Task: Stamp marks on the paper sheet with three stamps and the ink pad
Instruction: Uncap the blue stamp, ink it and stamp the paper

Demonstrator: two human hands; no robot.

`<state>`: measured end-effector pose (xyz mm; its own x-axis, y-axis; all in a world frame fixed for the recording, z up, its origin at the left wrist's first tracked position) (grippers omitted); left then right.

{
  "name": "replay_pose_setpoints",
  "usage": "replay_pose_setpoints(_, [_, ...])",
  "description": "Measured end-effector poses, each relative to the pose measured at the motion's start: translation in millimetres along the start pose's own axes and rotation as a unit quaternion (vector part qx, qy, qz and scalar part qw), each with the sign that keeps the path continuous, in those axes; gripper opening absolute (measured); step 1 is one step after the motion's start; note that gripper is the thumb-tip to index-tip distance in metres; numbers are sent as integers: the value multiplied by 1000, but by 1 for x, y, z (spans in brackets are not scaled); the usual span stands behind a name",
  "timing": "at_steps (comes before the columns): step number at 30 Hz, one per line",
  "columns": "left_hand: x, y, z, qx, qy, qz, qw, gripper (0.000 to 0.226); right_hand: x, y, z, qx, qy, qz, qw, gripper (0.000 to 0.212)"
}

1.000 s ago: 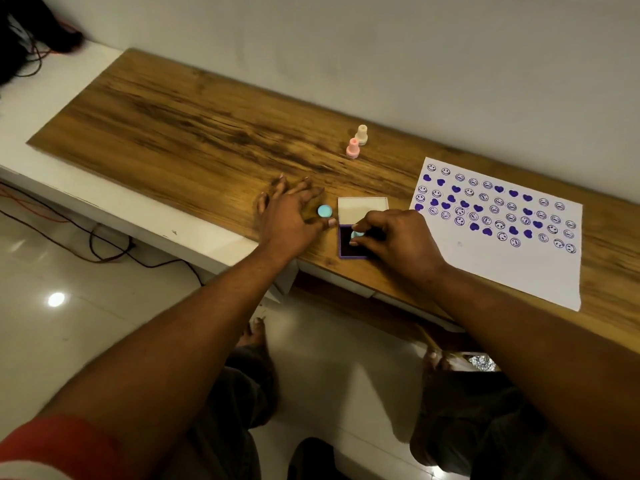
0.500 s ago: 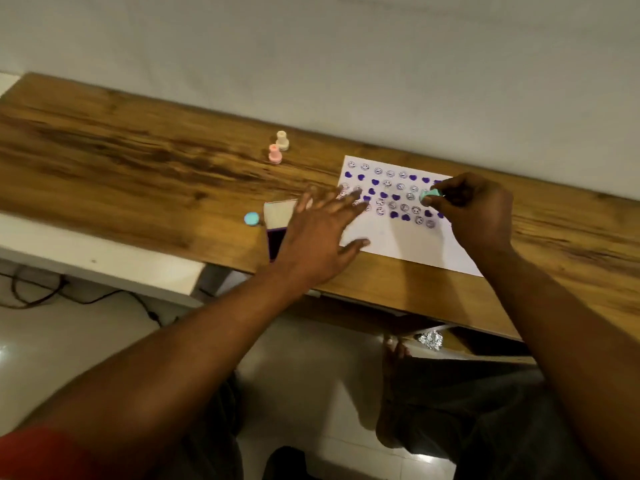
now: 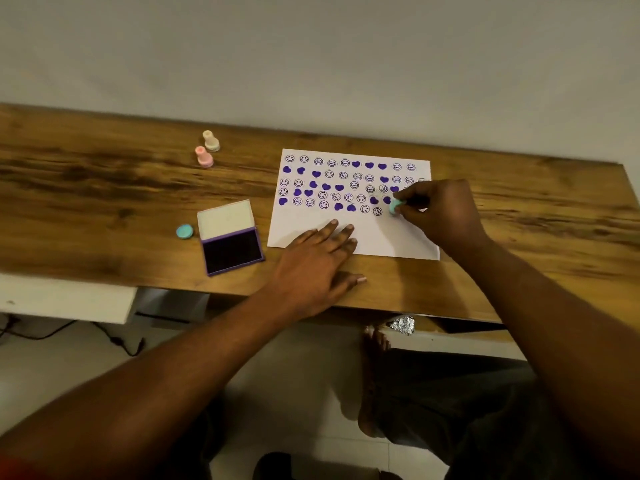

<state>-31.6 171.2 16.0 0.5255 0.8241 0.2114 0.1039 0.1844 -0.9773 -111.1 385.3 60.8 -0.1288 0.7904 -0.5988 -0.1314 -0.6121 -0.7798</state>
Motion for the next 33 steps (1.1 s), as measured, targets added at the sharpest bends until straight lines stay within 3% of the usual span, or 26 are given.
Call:
replay_pose_setpoints(18, [-1, 2, 3, -1, -10, -10, 1000, 87, -11, 6, -1, 3, -50, -43, 998, 29])
replay_pose_setpoints(33, [-1, 2, 1, 1, -1, -19, 1000, 86, -14, 14, -7, 23, -26, -84, 996, 32])
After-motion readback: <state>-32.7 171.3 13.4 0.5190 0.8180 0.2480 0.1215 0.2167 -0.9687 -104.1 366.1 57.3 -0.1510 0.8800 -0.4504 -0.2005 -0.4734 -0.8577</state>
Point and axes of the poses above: each hand's wrist, its own z-axis towards the middle knuckle, its own y-axis out of the palm, x = y × z, the point moved 7 cm from there along z, towards the middle knuckle, and after that the axes turned 8 degrees about x, right-handed, at the moved point
